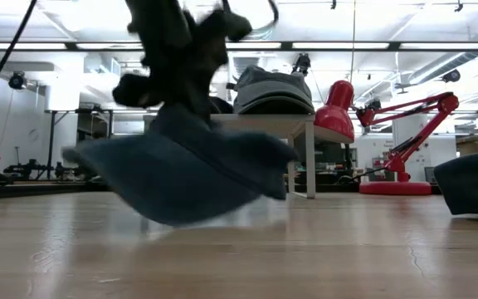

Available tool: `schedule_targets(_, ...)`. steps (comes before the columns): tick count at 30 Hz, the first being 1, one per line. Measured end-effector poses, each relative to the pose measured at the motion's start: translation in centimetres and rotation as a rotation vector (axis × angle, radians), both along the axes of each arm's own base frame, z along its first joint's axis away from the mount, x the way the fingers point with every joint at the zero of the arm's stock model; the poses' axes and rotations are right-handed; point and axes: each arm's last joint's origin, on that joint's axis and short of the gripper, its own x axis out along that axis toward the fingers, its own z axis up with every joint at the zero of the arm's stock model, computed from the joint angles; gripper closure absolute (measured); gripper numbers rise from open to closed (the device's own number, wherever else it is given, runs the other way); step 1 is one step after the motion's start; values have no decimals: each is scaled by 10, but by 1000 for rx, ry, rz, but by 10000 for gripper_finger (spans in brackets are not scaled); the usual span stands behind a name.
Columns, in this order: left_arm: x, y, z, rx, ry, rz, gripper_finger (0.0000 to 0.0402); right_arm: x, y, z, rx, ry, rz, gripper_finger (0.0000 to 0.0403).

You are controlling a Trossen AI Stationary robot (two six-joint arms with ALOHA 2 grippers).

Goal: Pick & Place hat
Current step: Stack the left blue cap on the blue cap on the shelf

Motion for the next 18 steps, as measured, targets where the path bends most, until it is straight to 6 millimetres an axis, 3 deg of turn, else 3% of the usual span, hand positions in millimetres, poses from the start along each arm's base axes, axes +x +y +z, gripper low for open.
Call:
schedule_targets(9,-20,-13,69,6,-107,26,401,0,0,0,0,0,0,199)
schedule_targets(18,-61,-15,141,112,-249,171,401,0,0,0,-1,-1,0,199)
